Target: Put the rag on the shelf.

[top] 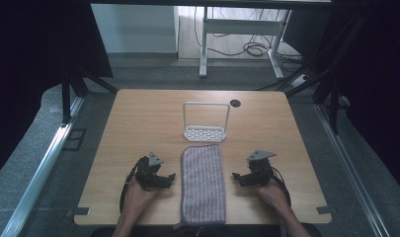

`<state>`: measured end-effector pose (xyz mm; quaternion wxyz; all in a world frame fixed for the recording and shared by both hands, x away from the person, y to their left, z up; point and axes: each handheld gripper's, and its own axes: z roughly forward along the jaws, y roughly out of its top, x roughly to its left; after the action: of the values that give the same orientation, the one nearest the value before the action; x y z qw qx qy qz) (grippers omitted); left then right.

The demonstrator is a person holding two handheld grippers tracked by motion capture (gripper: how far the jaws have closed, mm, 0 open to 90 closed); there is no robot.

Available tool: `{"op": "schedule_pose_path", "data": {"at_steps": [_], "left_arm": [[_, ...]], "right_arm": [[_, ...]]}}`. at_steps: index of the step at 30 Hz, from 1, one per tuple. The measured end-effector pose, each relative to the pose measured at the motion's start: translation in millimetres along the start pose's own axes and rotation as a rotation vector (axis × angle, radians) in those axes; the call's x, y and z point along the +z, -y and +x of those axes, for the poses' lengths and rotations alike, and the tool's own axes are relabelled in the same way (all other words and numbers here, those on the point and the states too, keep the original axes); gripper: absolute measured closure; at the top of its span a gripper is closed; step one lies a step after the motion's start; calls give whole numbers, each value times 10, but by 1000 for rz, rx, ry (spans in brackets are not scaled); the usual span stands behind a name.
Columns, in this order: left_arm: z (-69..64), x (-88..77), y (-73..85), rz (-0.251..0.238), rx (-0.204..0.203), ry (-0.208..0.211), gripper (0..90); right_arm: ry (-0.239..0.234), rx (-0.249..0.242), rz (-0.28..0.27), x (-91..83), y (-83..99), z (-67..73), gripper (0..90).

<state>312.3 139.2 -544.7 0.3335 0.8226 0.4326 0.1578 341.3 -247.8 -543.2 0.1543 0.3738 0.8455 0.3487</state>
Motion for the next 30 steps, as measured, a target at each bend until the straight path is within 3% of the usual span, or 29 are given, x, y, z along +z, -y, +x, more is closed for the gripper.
{"op": "schedule_pose_path", "data": {"at_steps": [23, 30], "left_arm": [[1, 1, -1, -2, 0, 0, 105], [-10, -7, 4, -7, 0, 2, 125]], "right_arm": [[1, 0, 3, 0, -3, 1, 49], [-8, 2, 24, -30, -26, -20, 115]]}}
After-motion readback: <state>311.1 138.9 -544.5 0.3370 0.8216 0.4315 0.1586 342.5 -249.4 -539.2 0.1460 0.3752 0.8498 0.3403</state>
